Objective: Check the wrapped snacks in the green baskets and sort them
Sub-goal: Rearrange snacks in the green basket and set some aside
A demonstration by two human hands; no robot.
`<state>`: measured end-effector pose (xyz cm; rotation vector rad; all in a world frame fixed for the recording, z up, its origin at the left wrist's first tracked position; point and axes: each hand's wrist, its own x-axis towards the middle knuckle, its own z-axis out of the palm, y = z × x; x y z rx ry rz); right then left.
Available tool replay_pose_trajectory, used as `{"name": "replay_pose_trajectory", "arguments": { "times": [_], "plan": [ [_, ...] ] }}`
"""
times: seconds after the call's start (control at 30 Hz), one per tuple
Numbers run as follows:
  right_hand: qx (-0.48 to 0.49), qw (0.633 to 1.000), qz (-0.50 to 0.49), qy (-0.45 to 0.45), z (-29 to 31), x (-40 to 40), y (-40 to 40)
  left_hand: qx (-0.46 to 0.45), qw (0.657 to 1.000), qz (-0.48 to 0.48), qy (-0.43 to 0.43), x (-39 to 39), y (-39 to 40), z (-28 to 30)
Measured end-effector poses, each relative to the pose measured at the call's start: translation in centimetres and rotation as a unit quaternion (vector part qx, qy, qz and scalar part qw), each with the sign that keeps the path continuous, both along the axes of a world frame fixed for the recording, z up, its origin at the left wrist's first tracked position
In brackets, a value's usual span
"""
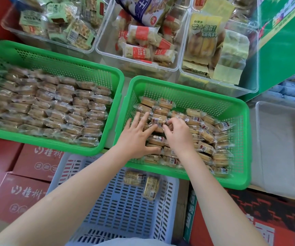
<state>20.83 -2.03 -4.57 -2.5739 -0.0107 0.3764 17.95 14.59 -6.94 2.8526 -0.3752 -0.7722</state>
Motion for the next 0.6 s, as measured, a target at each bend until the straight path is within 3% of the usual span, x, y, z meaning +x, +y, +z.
{"name": "replay_pose_trajectory", "arguments": {
  "times": [0.13, 0.3, 0.5, 0.6],
  "plan": [
    [-0.069, 0.994, 0.007, 0.088, -0.6, 0.8, 0.6, -0.023, 0.999, 0.003, -0.029, -1.7, 0.0, 1.0],
    [-0.06, 0.996, -0.048, 0.048, -0.8, 0.9, 1.0, -0.02, 1.0, -0.017, -0.007, -4.6, 0.9, 1.2],
    [-0.058, 0.992, -0.012, 0.108, -0.6, -0.1, 1.3, -0.017, 1.0, 0.001, -0.017, -5.0, 0.5, 1.0],
    [-0.086, 0.993, -0.009, 0.077, -1.3, -0.7, 1.5, -0.022, 1.0, 0.005, -0.017, -5.1, 0.5, 1.0]
  ]
}}
